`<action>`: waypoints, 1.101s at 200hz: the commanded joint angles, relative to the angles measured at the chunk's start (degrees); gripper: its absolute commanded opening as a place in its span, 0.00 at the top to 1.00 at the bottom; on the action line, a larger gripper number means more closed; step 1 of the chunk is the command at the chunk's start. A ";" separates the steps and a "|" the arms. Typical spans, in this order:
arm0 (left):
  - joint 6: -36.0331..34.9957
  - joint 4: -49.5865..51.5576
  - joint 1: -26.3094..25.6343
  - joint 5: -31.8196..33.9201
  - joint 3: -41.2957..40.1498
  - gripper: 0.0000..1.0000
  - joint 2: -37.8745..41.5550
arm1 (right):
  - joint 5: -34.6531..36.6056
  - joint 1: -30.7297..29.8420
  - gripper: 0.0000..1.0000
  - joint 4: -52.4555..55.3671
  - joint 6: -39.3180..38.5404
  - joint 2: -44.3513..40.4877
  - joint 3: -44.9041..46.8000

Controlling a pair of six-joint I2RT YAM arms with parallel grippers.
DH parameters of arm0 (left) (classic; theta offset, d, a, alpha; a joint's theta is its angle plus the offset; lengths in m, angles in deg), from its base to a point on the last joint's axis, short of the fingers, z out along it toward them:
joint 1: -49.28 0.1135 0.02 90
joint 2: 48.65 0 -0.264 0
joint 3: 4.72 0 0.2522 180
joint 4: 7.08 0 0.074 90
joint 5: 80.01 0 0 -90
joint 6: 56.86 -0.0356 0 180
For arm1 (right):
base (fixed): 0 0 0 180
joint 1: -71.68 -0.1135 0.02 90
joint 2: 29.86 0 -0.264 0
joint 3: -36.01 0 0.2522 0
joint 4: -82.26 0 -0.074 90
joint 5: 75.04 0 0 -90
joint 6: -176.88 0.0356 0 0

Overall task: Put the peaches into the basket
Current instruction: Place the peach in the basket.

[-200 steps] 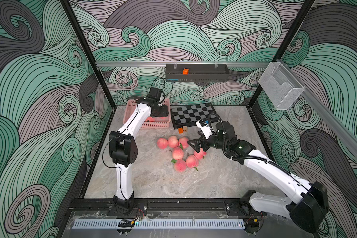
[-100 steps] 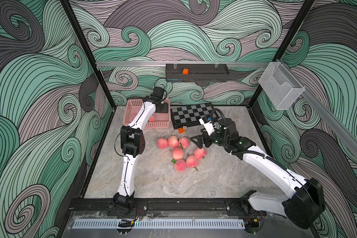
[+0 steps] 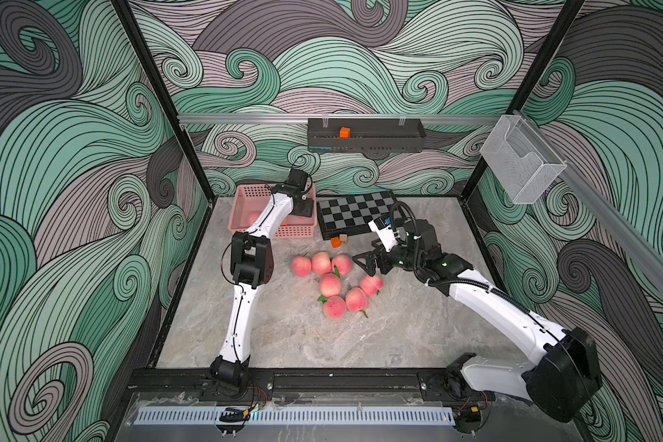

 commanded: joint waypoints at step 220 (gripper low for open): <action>-2.30 -2.47 0.26 1.49 -0.44 0.36 -4.58 | -0.47 1.83 0.01 0.36 -0.45 -2.36 2.33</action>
